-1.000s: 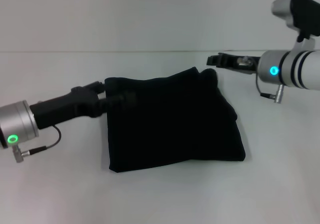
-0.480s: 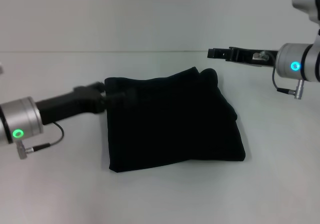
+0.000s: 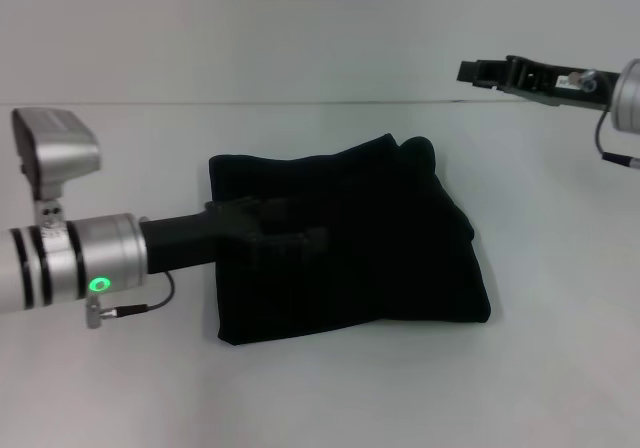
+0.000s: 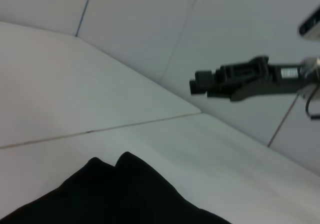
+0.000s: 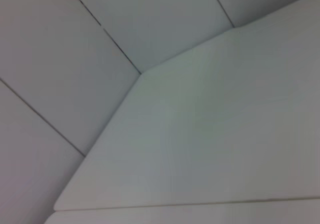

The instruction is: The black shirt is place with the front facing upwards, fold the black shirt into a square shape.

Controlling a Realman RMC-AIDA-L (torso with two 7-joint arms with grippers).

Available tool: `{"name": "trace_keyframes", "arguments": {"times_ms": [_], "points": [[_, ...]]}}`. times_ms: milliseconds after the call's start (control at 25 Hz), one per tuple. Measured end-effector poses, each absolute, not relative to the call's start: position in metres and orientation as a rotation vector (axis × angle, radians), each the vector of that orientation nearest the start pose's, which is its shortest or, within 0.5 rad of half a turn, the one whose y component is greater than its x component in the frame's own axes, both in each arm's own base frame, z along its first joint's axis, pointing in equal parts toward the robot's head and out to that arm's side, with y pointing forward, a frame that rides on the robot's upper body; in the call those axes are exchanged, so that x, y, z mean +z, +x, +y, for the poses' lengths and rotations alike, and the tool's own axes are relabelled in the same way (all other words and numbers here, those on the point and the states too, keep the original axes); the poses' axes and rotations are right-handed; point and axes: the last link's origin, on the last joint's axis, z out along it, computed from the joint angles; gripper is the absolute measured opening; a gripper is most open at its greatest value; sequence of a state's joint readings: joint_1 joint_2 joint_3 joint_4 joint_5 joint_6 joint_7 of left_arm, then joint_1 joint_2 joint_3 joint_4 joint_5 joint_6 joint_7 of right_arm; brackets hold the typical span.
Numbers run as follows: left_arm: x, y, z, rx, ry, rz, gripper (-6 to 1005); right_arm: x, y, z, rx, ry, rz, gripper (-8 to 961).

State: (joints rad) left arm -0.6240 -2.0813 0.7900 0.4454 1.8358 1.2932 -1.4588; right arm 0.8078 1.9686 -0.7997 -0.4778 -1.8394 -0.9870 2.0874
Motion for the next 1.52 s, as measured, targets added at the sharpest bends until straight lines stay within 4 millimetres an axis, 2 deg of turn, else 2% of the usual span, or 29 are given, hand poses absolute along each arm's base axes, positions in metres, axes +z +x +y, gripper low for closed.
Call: {"name": "trace_keyframes", "arguments": {"times_ms": [40,200,440,680,800,1040,1160,1360,1520], "points": [[-0.043,-0.247,0.361,-0.737,-2.589,-0.863,888,0.029,0.221,0.456,0.779,-2.148,1.364,528],[-0.052,-0.242,0.367,-0.681,-2.587,-0.771,863,0.033,0.221,0.455,0.798,-2.158,1.368,342],[-0.057,-0.238,0.372,-0.658,-2.582,-0.741,826,0.033,0.221,0.454,0.795,-2.159,1.367,63],[-0.062,-0.242,0.38,-0.593,-2.52,-0.752,789,0.032,0.223,0.454,0.789,-2.155,1.374,-1],[-0.068,-0.245,0.383,-0.545,-2.49,-0.751,770,0.03,0.223,0.453,0.786,-2.157,1.375,-1],[-0.071,-0.246,0.383,-0.52,-2.489,-0.736,569,0.028,0.223,0.452,0.783,-2.162,1.368,0],[-0.074,-0.247,0.381,-0.501,-2.499,-0.732,337,0.026,0.223,0.452,0.781,-2.166,1.367,-1],[-0.082,-0.249,0.38,-0.448,-2.498,-0.735,100,0.025,0.222,0.452,0.779,-2.172,1.358,-1],[-0.083,-0.248,0.38,-0.449,-2.498,-0.734,57,0.025,0.222,0.452,0.78,-2.172,1.36,1]]}}
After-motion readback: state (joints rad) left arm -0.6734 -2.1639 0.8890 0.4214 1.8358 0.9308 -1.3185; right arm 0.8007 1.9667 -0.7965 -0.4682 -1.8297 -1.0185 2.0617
